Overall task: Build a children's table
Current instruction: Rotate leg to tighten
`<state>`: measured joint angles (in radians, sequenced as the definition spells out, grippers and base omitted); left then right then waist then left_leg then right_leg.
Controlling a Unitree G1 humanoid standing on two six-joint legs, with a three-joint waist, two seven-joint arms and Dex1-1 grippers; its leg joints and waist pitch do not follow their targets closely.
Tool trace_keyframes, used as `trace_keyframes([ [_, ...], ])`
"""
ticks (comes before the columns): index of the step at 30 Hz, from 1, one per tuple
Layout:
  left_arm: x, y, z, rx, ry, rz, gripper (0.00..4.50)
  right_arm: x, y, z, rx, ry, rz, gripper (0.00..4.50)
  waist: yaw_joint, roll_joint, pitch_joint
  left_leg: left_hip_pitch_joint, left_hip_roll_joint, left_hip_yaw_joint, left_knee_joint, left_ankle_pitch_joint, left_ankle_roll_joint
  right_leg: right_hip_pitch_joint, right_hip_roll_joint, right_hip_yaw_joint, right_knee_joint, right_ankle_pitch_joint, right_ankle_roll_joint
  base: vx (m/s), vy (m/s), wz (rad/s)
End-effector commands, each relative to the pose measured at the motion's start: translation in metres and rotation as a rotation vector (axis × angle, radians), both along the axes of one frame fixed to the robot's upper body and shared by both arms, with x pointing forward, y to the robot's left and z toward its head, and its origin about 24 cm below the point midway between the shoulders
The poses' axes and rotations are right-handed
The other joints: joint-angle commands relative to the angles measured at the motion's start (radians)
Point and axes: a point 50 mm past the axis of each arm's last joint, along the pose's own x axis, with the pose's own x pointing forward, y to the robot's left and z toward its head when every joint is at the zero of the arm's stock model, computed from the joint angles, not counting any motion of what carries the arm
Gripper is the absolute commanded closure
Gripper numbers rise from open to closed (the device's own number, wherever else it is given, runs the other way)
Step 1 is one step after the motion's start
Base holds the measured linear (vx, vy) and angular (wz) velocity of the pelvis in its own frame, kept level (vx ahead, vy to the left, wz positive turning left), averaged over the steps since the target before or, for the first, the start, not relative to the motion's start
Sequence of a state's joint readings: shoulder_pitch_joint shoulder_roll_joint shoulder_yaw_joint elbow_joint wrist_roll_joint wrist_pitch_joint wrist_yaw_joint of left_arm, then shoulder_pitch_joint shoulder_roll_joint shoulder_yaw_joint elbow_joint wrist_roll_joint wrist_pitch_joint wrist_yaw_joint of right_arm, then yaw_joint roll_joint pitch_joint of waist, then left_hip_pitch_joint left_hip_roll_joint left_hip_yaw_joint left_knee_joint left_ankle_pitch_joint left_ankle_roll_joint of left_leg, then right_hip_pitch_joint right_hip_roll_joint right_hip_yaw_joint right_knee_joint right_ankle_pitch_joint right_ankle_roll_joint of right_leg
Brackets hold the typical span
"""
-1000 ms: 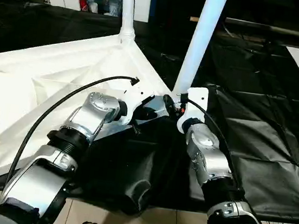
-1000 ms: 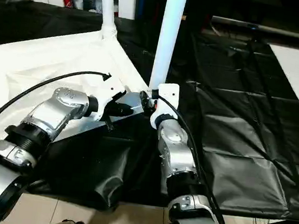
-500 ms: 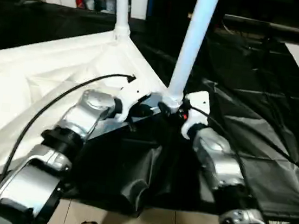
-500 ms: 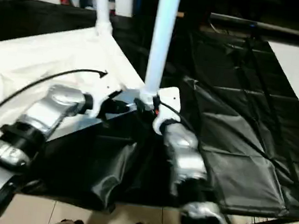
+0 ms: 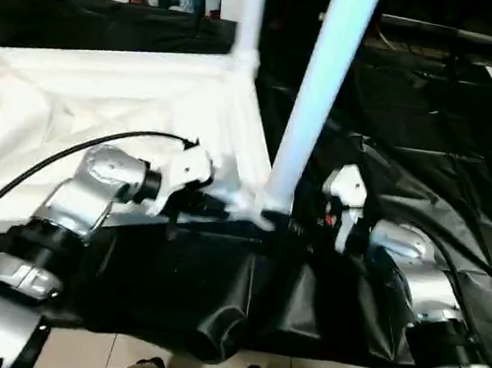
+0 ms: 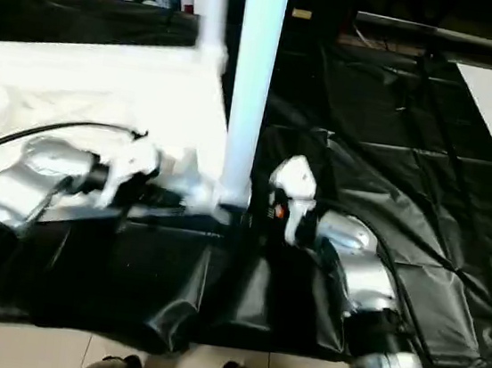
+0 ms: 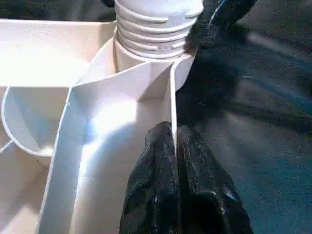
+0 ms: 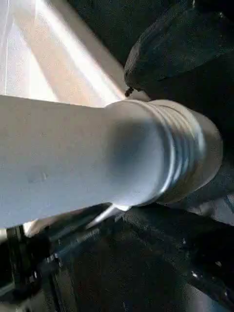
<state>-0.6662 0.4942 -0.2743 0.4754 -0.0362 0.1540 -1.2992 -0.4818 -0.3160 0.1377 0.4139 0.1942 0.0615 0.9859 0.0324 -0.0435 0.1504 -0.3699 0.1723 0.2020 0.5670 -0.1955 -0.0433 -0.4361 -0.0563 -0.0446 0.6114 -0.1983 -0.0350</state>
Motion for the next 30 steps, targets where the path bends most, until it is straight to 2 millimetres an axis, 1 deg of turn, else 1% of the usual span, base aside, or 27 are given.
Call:
trace_keyframes([
  [1,-0.010,-0.003,-0.019,0.040,0.100,-0.062,4.50,-0.001,-0.002,0.003,-0.015,-0.017,0.039,0.55,-0.001,0.003,-0.059,0.014,0.066,-0.021,-0.048,-0.001,0.171,0.072,-0.090,0.059,-0.047,0.076,-0.319,0.000,0.000,0.00],
  [2,-0.010,-0.003,-0.019,0.042,0.099,-0.062,4.50,-0.001,-0.002,0.003,-0.016,-0.017,0.044,0.55,-0.001,0.003,-0.059,0.014,0.066,-0.021,-0.048,-0.001,0.171,0.072,-0.090,0.059,-0.047,0.076,-0.319,0.000,0.000,0.00],
  [3,-0.009,-0.002,-0.019,0.045,0.095,-0.057,4.50,-0.002,0.001,0.002,-0.021,-0.017,0.078,0.55,-0.001,0.003,-0.058,0.015,0.067,-0.021,-0.049,-0.017,0.155,0.071,-0.091,0.060,-0.050,0.046,-0.316,0.000,0.000,0.00],
  [4,-0.009,-0.002,-0.019,0.046,0.094,-0.056,4.50,-0.002,0.001,0.002,-0.022,-0.016,0.084,0.55,-0.001,0.002,-0.059,0.014,0.066,-0.022,-0.049,-0.021,0.150,0.072,-0.091,0.061,-0.050,0.039,-0.314,0.000,0.000,0.00],
  [6,-0.010,-0.002,-0.018,0.044,0.096,-0.058,4.50,-0.002,0.002,0.002,-0.017,-0.022,0.087,0.55,-0.001,0.002,-0.060,0.015,0.065,-0.022,-0.048,-0.018,0.146,0.072,-0.092,0.062,-0.050,0.044,-0.311,0.000,0.000,0.00],
  [7,-0.010,-0.002,-0.018,0.043,0.097,-0.058,4.50,-0.002,0.002,0.002,-0.014,-0.020,0.088,0.80,0.000,0.002,-0.061,0.015,0.064,-0.021,-0.047,-0.005,0.148,0.072,-0.091,0.062,-0.047,0.066,-0.312,0.000,0.000,0.00],
  [8,-0.010,-0.002,-0.018,0.042,0.098,-0.058,4.50,-0.002,0.003,0.003,-0.009,-0.022,0.092,0.88,-0.001,0.001,-0.063,0.014,0.063,-0.021,-0.046,0.012,0.155,0.074,-0.091,0.062,-0.043,0.094,-0.316,0.000,0.000,0.00],
  [10,-0.010,-0.003,-0.018,0.041,0.099,-0.061,4.50,-0.002,0.004,0.003,0.007,-0.015,0.103,0.94,-0.001,0.000,-0.064,0.012,0.062,-0.021,-0.044,0.026,0.166,0.075,-0.090,0.062,-0.041,0.123,-0.320,0.000,0.000,0.00],
  [12,-0.010,-0.003,-0.018,0.041,0.099,-0.061,4.50,-0.002,0.004,0.004,0.006,-0.016,0.106,1.22,-0.001,0.001,-0.063,0.011,0.062,-0.021,-0.044,0.027,0.169,0.075,-0.090,0.061,-0.041,0.123,-0.322,0.000,0.000,0.00],
  [13,-0.010,-0.003,-0.018,0.042,0.100,-0.060,4.50,-0.001,0.004,0.004,0.003,-0.019,0.107,1.22,0.000,0.001,-0.064,0.012,0.063,-0.021,-0.043,0.024,0.169,0.075,-0.090,0.061,-0.041,0.117,-0.321,0.000,0.000,0.00],
  [14,-0.009,-0.003,-0.018,0.044,0.099,-0.059,4.50,-0.002,0.004,0.004,0.004,-0.019,0.111,1.35,0.001,0.003,-0.063,0.013,0.063,-0.021,-0.044,0.024,0.170,0.074,-0.090,0.060,-0.040,0.118,-0.322,0.000,0.000,0.00],
  [19,-0.009,-0.002,-0.019,0.049,0.102,-0.058,4.50,-0.002,0.004,0.003,0.011,-0.012,0.123,1.67,0.001,0.001,-0.065,0.012,0.062,-0.021,-0.043,0.025,0.170,0.076,-0.090,0.060,-0.040,0.120,-0.324,0.000,0.000,0.00],
  [25,-0.011,-0.001,-0.020,0.056,0.113,-0.059,4.50,-0.003,0.004,0.001,0.008,-0.005,0.128,1.77,0.002,0.001,-0.066,0.012,0.062,-0.021,-0.042,0.031,0.172,0.076,-0.089,0.060,-0.039,0.121,-0.324,0.000,0.000,0.00],
  [29,-0.006,0.001,-0.025,0.097,0.092,0.010,4.50,0.000,0.005,-0.009,-0.006,0.024,0.041,1.77,0.001,0.001,-0.066,0.012,0.062,-0.021,-0.042,0.030,0.170,0.075,-0.090,0.060,-0.040,0.113,-0.324,0.000,0.000,0.00],
  [30,-0.004,0.001,-0.025,0.101,0.085,0.026,4.50,0.000,0.005,-0.010,-0.006,0.029,0.023,1.77,0.000,0.001,-0.063,0.012,0.062,-0.022,-0.044,0.011,0.163,0.073,-0.090,0.060,-0.045,0.079,-0.320,0.000,0.000,0.00],
])
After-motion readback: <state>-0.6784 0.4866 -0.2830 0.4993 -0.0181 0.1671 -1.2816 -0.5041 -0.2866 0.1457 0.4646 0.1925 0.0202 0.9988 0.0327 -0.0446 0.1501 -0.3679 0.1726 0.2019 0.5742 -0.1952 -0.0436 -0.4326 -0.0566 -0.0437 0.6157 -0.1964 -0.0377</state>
